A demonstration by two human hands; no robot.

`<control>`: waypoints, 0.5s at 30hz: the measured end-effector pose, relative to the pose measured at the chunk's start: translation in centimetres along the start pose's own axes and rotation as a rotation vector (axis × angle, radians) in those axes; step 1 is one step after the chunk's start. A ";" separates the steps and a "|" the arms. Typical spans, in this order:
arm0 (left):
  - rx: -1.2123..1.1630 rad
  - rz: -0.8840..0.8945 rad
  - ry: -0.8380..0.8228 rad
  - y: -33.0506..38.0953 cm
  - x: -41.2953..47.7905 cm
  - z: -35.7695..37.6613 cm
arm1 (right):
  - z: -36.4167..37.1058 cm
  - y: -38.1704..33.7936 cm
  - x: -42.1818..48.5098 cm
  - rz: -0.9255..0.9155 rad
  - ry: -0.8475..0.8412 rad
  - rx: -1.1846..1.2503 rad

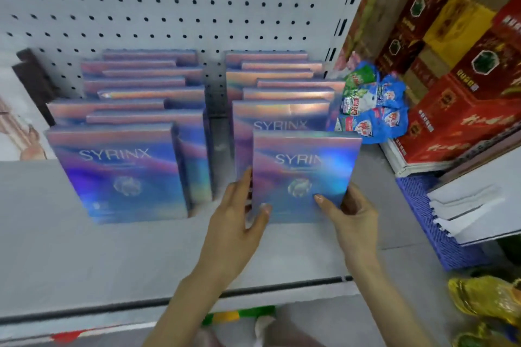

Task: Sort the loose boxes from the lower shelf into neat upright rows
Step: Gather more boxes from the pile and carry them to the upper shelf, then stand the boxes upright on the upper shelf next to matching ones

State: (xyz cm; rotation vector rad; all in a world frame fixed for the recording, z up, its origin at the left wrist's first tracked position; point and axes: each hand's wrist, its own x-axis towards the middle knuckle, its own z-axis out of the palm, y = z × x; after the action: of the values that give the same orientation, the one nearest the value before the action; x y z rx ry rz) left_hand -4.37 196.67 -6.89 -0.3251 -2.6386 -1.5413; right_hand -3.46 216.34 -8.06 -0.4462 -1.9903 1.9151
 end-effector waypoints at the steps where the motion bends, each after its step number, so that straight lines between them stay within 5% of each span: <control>1: 0.006 0.013 0.037 0.2 0.5 0.8 | -0.3 0.0 1.2 -0.019 -0.012 -0.027; 9: 0.212 0.080 0.175 1.2 0.7 3.0 | -0.5 -0.7 6.1 -0.125 -0.072 -0.260; 15: 0.447 0.132 0.095 1.6 1.5 2.4 | -0.5 0.9 4.8 -0.069 -0.122 -0.431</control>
State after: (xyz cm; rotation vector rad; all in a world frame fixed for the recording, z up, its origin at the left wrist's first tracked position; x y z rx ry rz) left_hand -5.37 199.74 -6.45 -0.3703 -2.7209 -0.8721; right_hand -7.51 219.03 -8.83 -0.3659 -2.4711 1.4987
